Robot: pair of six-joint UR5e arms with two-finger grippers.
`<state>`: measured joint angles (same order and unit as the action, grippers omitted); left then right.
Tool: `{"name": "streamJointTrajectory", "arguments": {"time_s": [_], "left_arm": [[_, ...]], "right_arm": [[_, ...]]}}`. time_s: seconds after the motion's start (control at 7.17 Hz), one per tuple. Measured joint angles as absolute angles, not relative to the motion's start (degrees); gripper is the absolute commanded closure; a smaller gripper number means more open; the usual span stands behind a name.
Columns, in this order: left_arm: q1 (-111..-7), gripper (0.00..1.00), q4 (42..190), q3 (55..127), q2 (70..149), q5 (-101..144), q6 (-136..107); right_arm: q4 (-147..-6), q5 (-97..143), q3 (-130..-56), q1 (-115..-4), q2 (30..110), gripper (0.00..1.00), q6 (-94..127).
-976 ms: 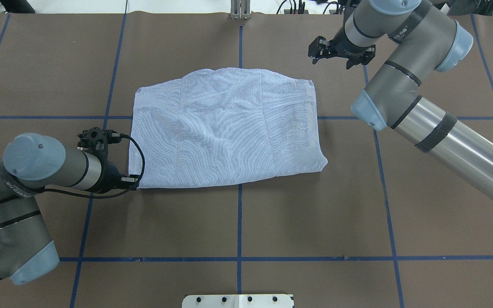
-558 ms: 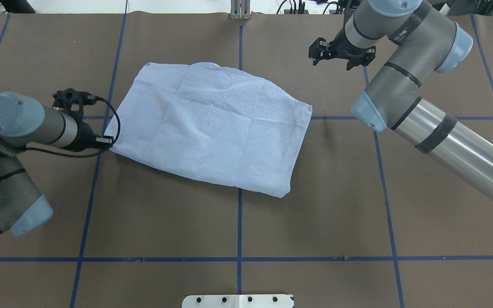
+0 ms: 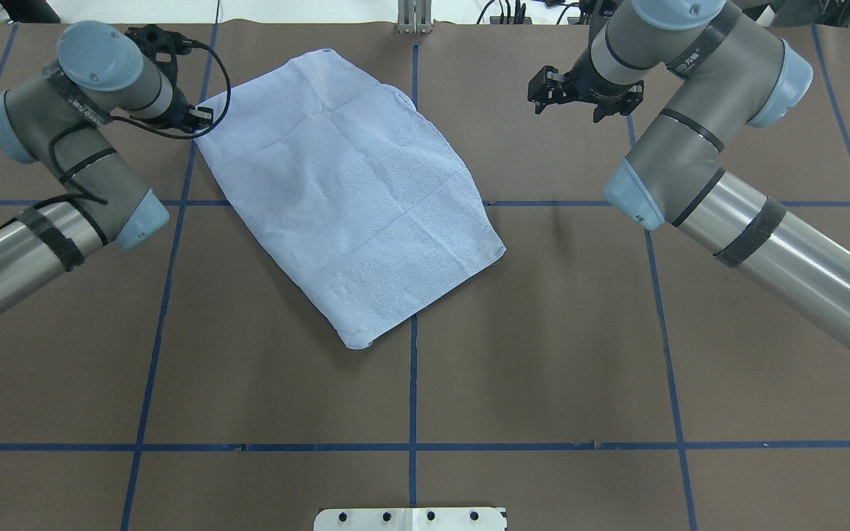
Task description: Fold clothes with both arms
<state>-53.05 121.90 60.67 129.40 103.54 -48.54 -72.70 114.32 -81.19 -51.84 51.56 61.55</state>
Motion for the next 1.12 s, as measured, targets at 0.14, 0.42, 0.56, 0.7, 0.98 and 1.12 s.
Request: {"name": "streamJointTrajectory", "arguments": {"time_s": [0.14,0.42,0.56,0.7,0.98,1.12], "left_arm": [[-54.0,0.01,125.2,54.8,133.1,103.3,-48.3],[-56.0,0.0,130.1,52.9,134.4,104.7,-48.3],[-56.9,0.0,130.6,56.5,132.0,108.4,-48.3],[-58.2,0.0,130.7,61.2,128.8,113.4,-48.3],[-59.8,0.0,130.7,67.7,123.9,118.8,-48.5],[-59.9,0.0,130.8,68.8,123.0,119.3,-48.8]], "right_arm": [[-72.9,114.4,-81.7,-51.4,51.5,0.0,62.1],[-73.6,114.2,-82.8,-49.5,50.6,0.0,67.6],[-75.6,113.5,-84.0,-47.7,49.8,0.0,72.7],[-79.0,111.9,-86.3,-44.9,49.0,0.01,79.0],[-84.0,107.8,-90.4,-37.9,48.6,0.06,94.7],[-84.7,104.4,-90.8,-34.0,48.6,0.11,101.9]]}}
